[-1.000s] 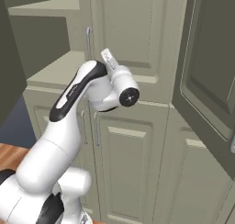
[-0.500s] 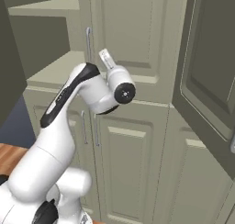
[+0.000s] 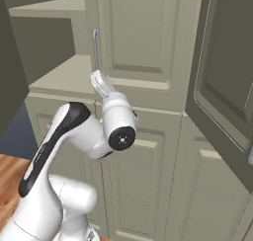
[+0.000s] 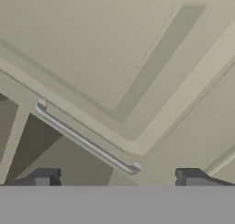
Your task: Close all open cabinet doors.
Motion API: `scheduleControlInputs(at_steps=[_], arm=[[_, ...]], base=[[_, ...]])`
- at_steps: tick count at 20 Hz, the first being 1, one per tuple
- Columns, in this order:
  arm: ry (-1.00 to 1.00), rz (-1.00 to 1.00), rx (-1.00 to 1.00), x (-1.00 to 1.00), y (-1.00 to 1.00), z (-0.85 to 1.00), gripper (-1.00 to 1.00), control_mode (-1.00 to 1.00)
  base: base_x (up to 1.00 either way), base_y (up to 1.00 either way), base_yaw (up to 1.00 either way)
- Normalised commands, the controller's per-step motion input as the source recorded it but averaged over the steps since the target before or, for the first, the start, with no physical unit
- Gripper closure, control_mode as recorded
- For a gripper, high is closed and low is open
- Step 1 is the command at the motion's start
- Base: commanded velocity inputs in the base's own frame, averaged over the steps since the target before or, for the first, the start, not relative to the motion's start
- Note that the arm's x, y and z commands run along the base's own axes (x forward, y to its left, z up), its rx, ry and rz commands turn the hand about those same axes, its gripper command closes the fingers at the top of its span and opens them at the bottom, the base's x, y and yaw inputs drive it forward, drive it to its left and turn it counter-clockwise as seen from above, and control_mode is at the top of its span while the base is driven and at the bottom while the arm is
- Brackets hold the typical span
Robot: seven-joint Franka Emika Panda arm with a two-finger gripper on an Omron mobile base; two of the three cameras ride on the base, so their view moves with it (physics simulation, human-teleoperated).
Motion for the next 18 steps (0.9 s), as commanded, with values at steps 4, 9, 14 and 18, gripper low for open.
scheduleControlInputs(at_steps=[4,9,14,18], arm=[[-0.21,0.00,-0.09,-1.00,0.40,0.18,-1.00,-1.00],[-0.27,0.00,-0.11,-1.00,0.49,0.19,-1.00,-1.00],[-0.33,0.01,-0.17,-0.87,0.64,0.23,-1.00,-1.00],[-0.38,0.07,-0.23,-0.58,0.84,0.27,-1.00,-1.00]], base=[[0.00,0.00,0.00],[0.00,0.00,0.00],[0.00,0.00,0.00],[0.00,0.00,0.00]])
